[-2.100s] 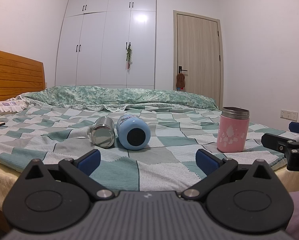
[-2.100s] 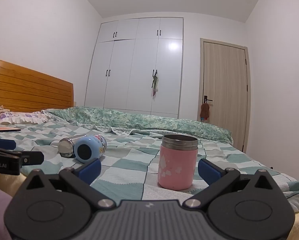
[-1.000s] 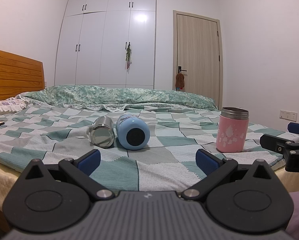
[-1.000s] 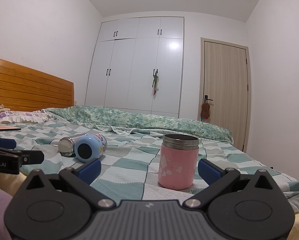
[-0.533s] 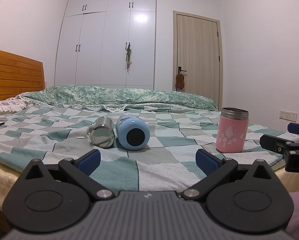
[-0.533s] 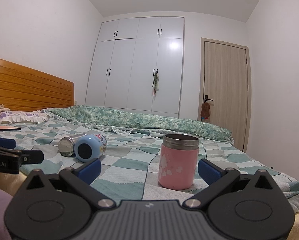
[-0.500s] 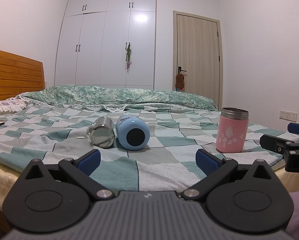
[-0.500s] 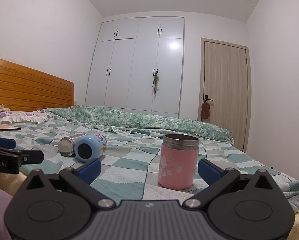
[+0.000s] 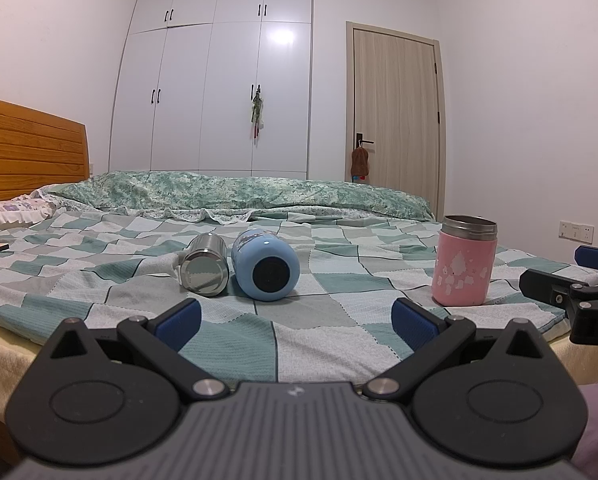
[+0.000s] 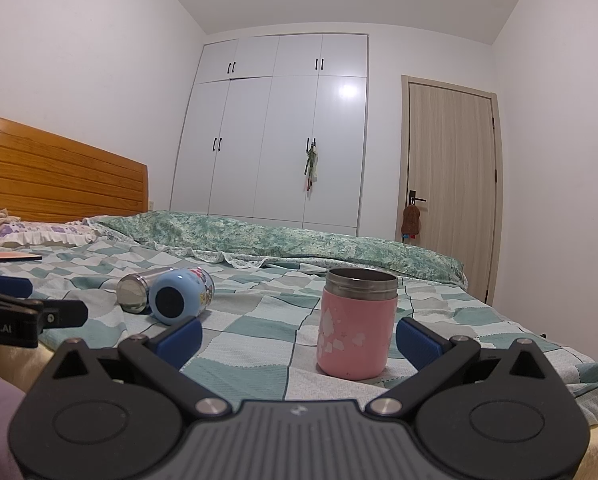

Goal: Flip cup upright

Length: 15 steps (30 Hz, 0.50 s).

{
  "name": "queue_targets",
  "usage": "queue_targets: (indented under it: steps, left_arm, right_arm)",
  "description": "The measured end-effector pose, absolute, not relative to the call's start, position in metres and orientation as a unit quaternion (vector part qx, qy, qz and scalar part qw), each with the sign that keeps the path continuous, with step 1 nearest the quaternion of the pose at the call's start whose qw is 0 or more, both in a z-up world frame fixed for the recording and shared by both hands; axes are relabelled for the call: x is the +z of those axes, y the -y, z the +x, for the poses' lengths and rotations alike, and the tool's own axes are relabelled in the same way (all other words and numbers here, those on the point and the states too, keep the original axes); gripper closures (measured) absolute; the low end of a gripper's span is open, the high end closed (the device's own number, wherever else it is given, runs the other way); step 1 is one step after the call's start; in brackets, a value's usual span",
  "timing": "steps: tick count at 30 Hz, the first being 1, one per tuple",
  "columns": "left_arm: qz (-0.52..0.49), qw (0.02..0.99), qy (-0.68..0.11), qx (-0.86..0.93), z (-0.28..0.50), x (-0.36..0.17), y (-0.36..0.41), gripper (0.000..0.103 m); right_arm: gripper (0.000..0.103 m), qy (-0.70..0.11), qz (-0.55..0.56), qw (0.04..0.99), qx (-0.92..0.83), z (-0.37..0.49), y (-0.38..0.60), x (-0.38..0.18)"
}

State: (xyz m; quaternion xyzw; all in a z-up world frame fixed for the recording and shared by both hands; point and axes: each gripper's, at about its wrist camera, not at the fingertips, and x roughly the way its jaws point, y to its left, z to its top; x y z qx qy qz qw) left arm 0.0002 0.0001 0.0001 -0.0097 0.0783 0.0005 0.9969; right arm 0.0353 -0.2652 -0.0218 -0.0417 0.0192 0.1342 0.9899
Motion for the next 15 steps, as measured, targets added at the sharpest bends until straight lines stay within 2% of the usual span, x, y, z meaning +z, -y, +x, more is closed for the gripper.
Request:
queue_targets:
  steps: [15]
  left_arm:
    - [-0.013,0.997,-0.078,0.003,0.0007,0.0019,-0.0003,0.000]
  right_arm:
    - [0.000,-0.030,-0.044,0.988,0.147,0.0389,0.2631,-0.0188]
